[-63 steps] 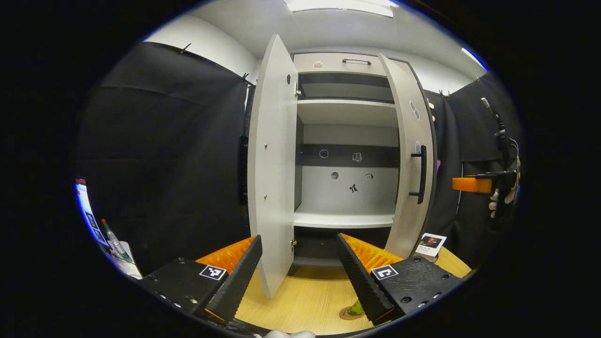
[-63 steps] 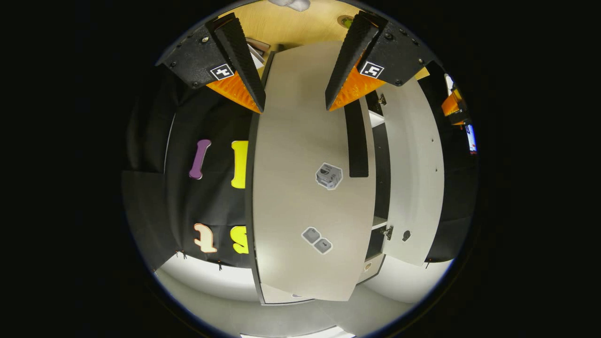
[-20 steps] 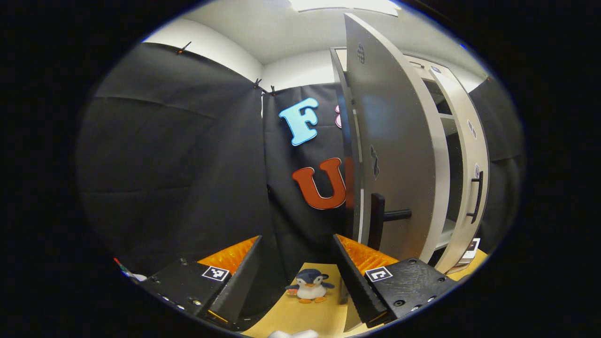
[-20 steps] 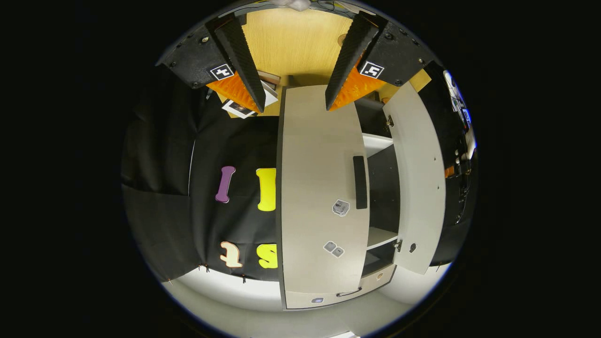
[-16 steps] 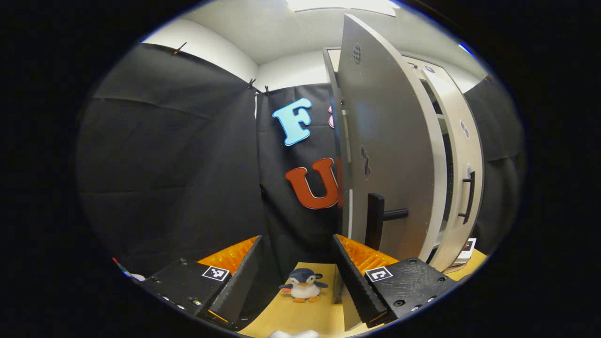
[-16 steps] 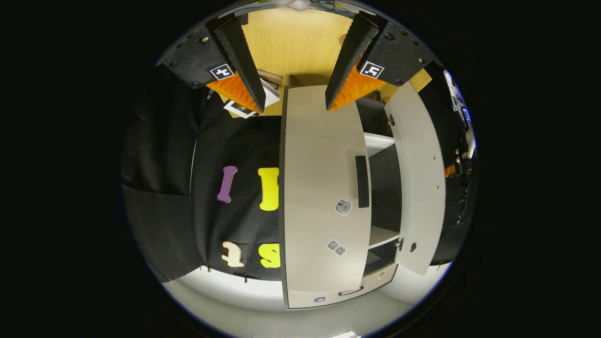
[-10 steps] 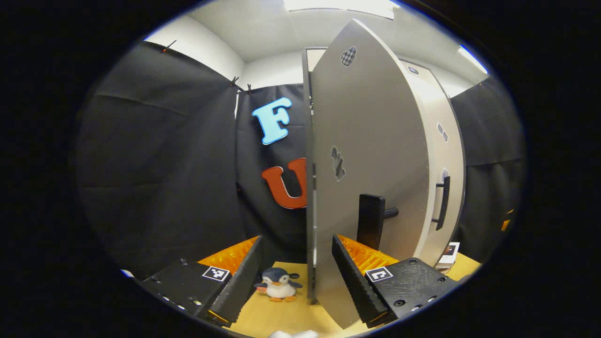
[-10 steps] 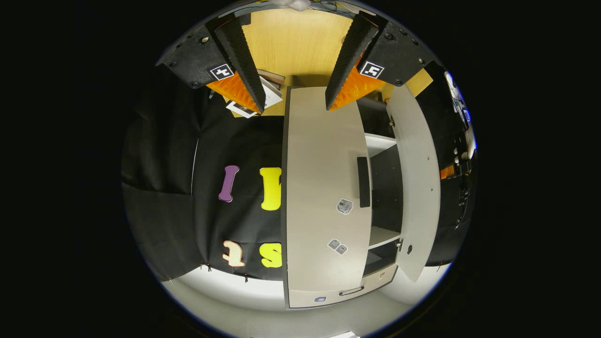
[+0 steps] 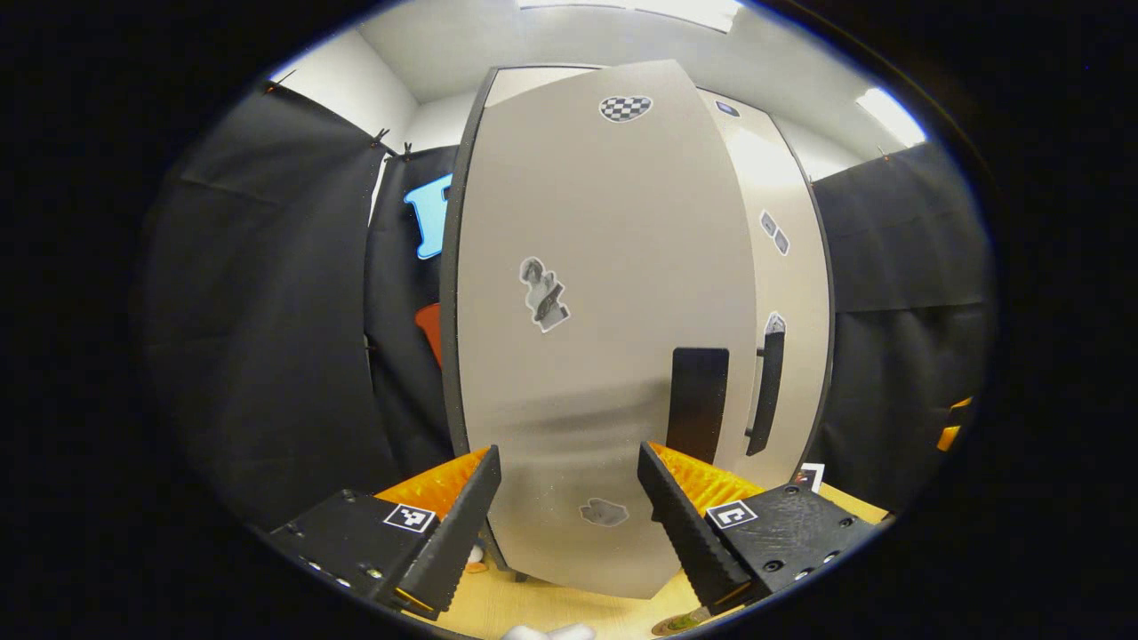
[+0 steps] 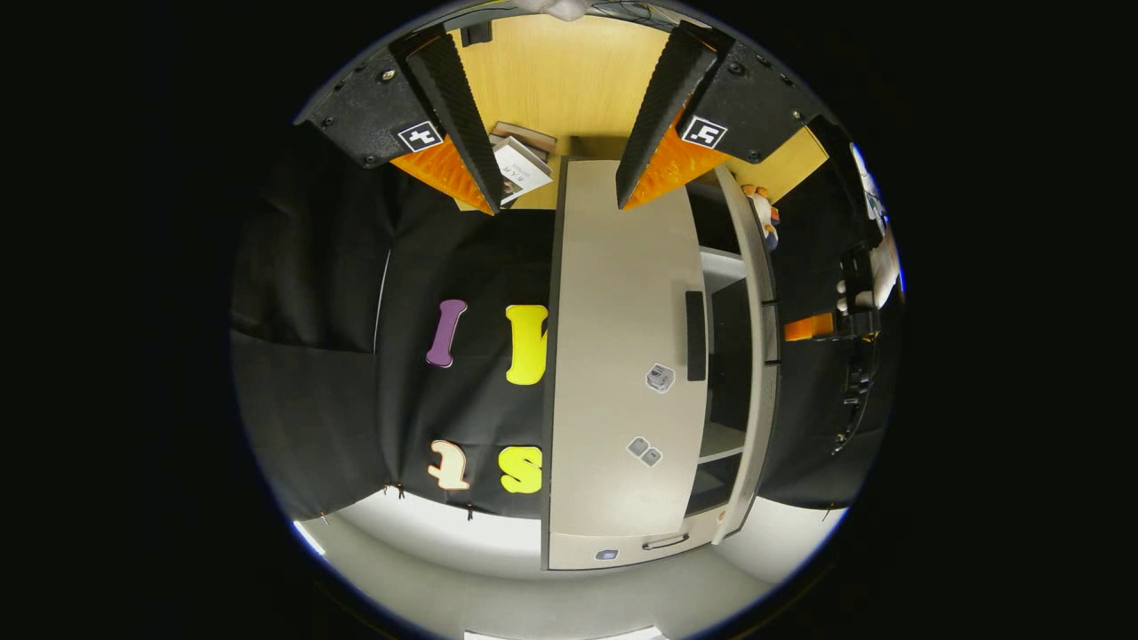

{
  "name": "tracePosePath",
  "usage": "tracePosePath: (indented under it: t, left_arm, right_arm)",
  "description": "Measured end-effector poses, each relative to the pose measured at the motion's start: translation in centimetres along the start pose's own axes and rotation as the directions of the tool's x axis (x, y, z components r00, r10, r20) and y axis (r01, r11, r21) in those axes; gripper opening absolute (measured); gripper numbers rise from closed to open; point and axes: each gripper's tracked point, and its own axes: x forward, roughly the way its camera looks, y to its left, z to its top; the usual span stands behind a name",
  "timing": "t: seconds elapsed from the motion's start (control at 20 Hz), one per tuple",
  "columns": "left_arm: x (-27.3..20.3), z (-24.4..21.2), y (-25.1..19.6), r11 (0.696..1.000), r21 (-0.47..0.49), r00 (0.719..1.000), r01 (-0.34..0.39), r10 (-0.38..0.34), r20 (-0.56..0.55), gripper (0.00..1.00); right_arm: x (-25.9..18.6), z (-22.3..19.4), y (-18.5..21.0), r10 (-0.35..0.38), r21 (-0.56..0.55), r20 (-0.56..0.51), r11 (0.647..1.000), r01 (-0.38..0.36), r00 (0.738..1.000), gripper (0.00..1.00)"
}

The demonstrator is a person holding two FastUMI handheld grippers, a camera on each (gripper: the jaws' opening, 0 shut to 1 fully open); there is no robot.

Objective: Grasp the bottle in the cabinet with the left hand and place it on the coaster, then close the right door with the right hand and the left door with the left hand.

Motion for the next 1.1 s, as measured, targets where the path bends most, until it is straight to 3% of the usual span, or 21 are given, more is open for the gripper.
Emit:
tracePosePath:
  t: [0.25,0.35,0.55,1.1]
  left_arm:
    - [-0.2,-0.3,0.4,0.999,0.019,0.999,-0.032,0.032,-0.012,0.93]
    - [-0.7,-0.3,0.7,0.999,0.028,0.999,-0.047,0.047,-0.01,0.96]
    - [-2.3,-0.2,0.7,0.997,0.043,0.998,-0.068,0.068,-0.005,0.94]
    - [-9.7,-2.9,-2.2,0.995,0.063,0.997,-0.079,0.079,0.006,0.96]
  right_arm:
    - [-0.4,0.0,-0.9,-0.028,0.021,0.0,0.999,0.028,1.0,0.8]
    - [-0.4,-0.1,-0.7,-0.027,0.022,0.001,0.999,0.027,1.0,0.8]
    - [-0.3,0.1,0.4,-0.011,0.017,0.004,1.0,0.011,1.0,0.8]
    - [0.1,0.4,3.1,0.02,0.018,0.03,1.0,-0.02,0.999,0.8]
